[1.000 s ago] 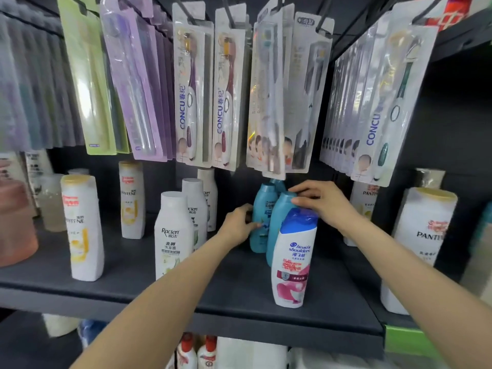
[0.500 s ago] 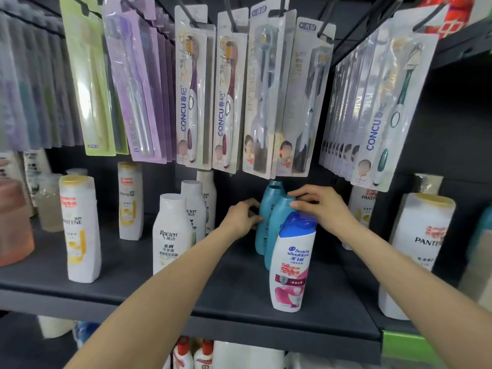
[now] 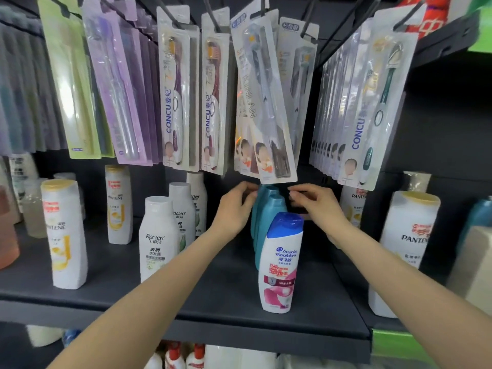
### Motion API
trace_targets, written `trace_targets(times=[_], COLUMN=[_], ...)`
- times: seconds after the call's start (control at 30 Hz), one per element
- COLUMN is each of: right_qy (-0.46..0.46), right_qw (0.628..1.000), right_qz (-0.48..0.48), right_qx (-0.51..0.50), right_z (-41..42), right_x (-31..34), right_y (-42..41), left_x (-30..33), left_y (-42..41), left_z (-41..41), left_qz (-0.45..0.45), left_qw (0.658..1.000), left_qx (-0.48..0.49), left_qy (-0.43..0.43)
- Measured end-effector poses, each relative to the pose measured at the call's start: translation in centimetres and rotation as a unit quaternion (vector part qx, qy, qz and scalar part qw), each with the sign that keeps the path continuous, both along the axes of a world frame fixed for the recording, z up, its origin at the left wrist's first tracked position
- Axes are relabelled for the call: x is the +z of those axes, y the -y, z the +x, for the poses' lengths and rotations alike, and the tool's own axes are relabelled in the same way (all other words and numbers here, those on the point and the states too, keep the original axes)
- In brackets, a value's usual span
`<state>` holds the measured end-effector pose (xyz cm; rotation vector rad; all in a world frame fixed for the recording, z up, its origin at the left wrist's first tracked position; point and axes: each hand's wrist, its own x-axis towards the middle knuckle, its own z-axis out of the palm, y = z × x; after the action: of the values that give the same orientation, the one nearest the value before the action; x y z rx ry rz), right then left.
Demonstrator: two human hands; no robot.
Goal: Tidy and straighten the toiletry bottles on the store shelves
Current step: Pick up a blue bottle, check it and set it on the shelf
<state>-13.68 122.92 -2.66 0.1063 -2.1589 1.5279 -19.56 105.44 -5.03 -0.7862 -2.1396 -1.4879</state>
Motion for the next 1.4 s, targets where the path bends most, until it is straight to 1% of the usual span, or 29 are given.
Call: trace_targets(times=[0.1, 0.17, 0.3, 0.37, 0.47, 0.57, 0.67, 0.8, 0.9, 0.97, 1.07, 1.13, 1.23, 1.3, 1.4], right_qy=[0.028, 0.063, 0.106, 0.115, 0.122, 0.123, 0.110, 0.108, 0.086, 0.059, 0.021, 0.026, 0.033, 0.039, 0.051], right_qw=[0.998, 0.996, 0.993, 0.993, 0.992, 0.991, 0.992, 0.992, 0.995, 0.998, 0.999, 0.997, 0.996, 0.997, 0.999], right_qz=[-0.039, -0.048, -0.040, -0.031, -0.021, -0.023, -0.025, -0.030, -0.001, 0.022, 0.015, 0.054, 0.076, 0.069, 0.013], right_qx=[-0.048, -0.052, -0.031, -0.013, 0.019, 0.043, 0.052, 0.062, 0.048, 0.013, -0.042, -0.041, -0.022, -0.006, 0.006], right_z=[-2.0, -3.3, -5.9, -6.9, -8.1, -9.1, -9.9, -10.7, -11.1, -11.4, -11.3, -11.3, -11.3, -11.7, -12.0], right_x=[-0.2, -0.1, 0.1, 0.1, 0.0, -0.2, -0.5, -1.3, -1.6, -1.9, -1.8, -1.6, -1.3, -1.5, -1.8], right_y=[-0.7, -0.8, -0.7, -0.8, -0.9, -0.9, -1.1, -1.5, -1.5, -1.8, -2.6, -2.8, -2.3, -2.1, -2.4], left_x=[0.9, 1.5, 1.9, 1.9, 1.7, 1.5, 1.5, 1.6, 1.8, 1.7, 1.4, 1.2, 1.2, 1.2, 1.1], left_y=[-0.5, -0.8, -1.3, -1.5, -1.4, -1.2, -0.9, -1.0, -1.1, -1.0, -1.1, -1.2, -1.3, -1.2, -1.2], left_z=[0.2, -0.1, -1.1, -1.8, -2.6, -3.2, -3.4, -3.1, -2.5, -2.4, -2.7, -2.7, -2.7, -2.8, -2.8], left_qz=[-0.036, -0.070, -0.095, -0.100, -0.103, -0.107, -0.142, -0.138, -0.160, -0.150, -0.131, -0.119, -0.100, -0.096, -0.098], left_qw=[0.998, 0.995, 0.987, 0.985, 0.987, 0.988, 0.985, 0.987, 0.986, 0.987, 0.990, 0.991, 0.992, 0.991, 0.990], left_qx=[-0.033, -0.043, -0.070, -0.079, -0.069, -0.064, -0.044, -0.046, -0.034, -0.041, -0.041, -0.039, -0.055, -0.061, -0.067], left_qy=[0.029, 0.061, 0.113, 0.113, 0.106, 0.094, 0.086, 0.073, 0.045, 0.037, 0.040, 0.041, 0.056, 0.064, 0.071])
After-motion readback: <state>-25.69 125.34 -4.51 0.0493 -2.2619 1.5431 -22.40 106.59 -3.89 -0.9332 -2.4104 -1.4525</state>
